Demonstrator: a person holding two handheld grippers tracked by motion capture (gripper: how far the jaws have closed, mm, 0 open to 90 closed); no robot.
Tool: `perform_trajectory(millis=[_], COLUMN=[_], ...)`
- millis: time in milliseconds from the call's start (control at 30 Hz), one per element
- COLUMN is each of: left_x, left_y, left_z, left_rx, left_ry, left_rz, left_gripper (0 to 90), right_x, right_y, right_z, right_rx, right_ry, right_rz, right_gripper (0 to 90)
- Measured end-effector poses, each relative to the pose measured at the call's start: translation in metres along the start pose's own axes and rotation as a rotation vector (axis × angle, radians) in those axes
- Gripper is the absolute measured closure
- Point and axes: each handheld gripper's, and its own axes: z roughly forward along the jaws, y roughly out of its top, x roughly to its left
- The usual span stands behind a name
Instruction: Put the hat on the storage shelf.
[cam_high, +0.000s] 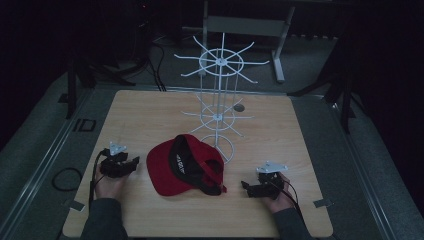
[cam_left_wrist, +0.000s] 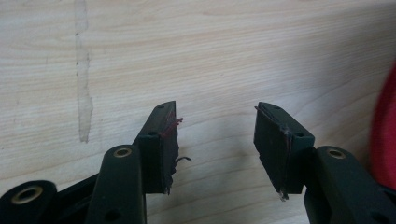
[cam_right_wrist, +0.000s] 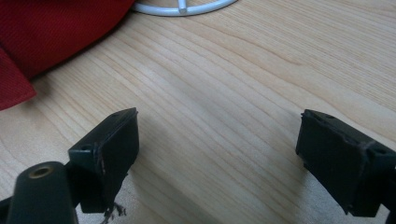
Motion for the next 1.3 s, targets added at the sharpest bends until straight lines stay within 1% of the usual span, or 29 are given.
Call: perform_trajectory(millis=[67,133,167,200,233,267,300,333,367,400,467,500,533,567,633,667,700,733,767,800,867,900,967,1067,1100,1133,1233,1267,1300], left_x=[-0.002,-0.004,-0.005,-0.008,-0.008,-0.012,-0.012,-0.014,-0.019,-0.019,-0.024,-0.029,-0.031,-0.031,-0.037,-0.041,-0.041,-0.043,-0.043,-0.044,-0.046,-0.048,-0.051,-0.059,-0.059,-0.065,-0.071,-0.079,-0.079], left_y=[0.002,0.003,0.004,0.005,0.005,0.007,0.007,0.009,0.012,0.012,0.015,0.017,0.018,0.018,0.021,0.024,0.024,0.027,0.027,0.029,0.032,0.036,0.041,0.049,0.049,0.055,0.06,0.064,0.064], left_z=[-0.004,-0.006,-0.009,-0.014,-0.014,-0.017,-0.017,-0.019,-0.023,-0.023,-0.026,-0.028,-0.029,-0.029,-0.03,-0.03,-0.03,-0.03,-0.03,-0.029,-0.028,-0.027,-0.026,-0.024,-0.024,-0.023,-0.023,-0.023,-0.023], left_rx=[-0.022,-0.033,-0.045,-0.075,-0.075,-0.091,-0.091,-0.103,-0.12,-0.12,-0.135,-0.144,-0.148,-0.148,-0.152,-0.159,-0.159,-0.164,-0.164,-0.167,-0.173,-0.171,-0.178,-0.19,-0.19,-0.2,-0.213,-0.217,-0.217], left_ry=[-0.01,-0.013,-0.021,-0.048,-0.048,-0.061,-0.061,-0.072,-0.08,-0.08,-0.087,-0.094,-0.097,-0.097,-0.1,-0.11,-0.11,-0.115,-0.115,-0.128,-0.138,-0.148,-0.145,-0.147,-0.147,-0.153,-0.164,-0.168,-0.168], left_rz=[-0.005,-0.003,-0.002,0.0,0.0,0.01,0.01,0.016,0.033,0.033,0.051,0.068,0.078,0.078,0.102,0.116,0.116,0.129,0.129,0.131,0.137,0.146,0.152,0.179,0.179,0.192,0.202,0.229,0.229], left_gripper=[50.0,50.0,50.0,50.0,50.0,50.2,50.8,51.2,51.5,52.2,53.4,56.6,58.2,59.9,60.5,60.4,59.9,59.0,57.9,57.9,54.2,53.4,52.7,52.6,52.7,52.7,57.0,59.4,63.2], right_x=[0.0,0.0,0.0,0.0,0.0,0.0,0.0,0.0,0.0,0.0,0.0,0.0,0.0,0.0,0.0,0.0,0.0,0.0,0.0,0.0,0.0,0.0,0.0,0.0,0.0,0.0,0.0,0.0,0.0], right_y=[0.0,0.0,0.0,0.0,0.0,0.0,0.0,0.0,0.0,0.0,0.0,0.0,0.0,0.0,0.0,0.0,0.0,0.0,0.0,0.0,0.0,0.0,0.0,0.0,0.0,0.0,0.0,0.0,0.0], right_z=[0.0,0.0,0.0,0.0,0.0,0.0,0.0,0.0,0.0,0.0,0.0,0.0,0.0,0.0,0.0,0.0,0.0,0.0,0.0,0.0,0.0,0.0,0.0,0.0,0.0,0.0,0.0,0.0,0.0], right_rx=[0.0,0.0,0.0,0.0,0.0,0.0,0.0,0.0,0.0,0.0,0.0,0.0,0.0,0.0,0.0,0.0,0.0,0.0,0.0,0.0,0.0,0.0,0.0,0.0,0.001,0.002,0.002,0.002,0.002], right_ry=[0.0,0.0,0.0,0.0,0.0,0.0,0.0,0.0,0.0,0.0,0.0,0.0,0.0,0.0,0.0,0.0,0.0,0.0,0.0,0.0,0.0,0.0,0.0,0.0,0.0,0.0,0.0,0.0,0.0], right_rz=[0.0,0.0,0.0,0.0,0.0,0.0,0.0,0.0,0.0,0.0,0.0,0.0,0.0,0.0,0.0,0.0,0.0,0.0,0.0,0.0,0.0,0.0,0.0,0.0,0.001,0.002,0.002,0.001,0.001], right_gripper=[13.1,13.1,13.1,13.1,13.1,13.1,13.1,13.1,13.1,13.1,13.1,13.1,13.1,13.1,13.1,13.1,13.1,13.1,13.1,13.1,13.1,13.1,13.1,13.1,13.1,13.1,13.1,13.1,13.1])
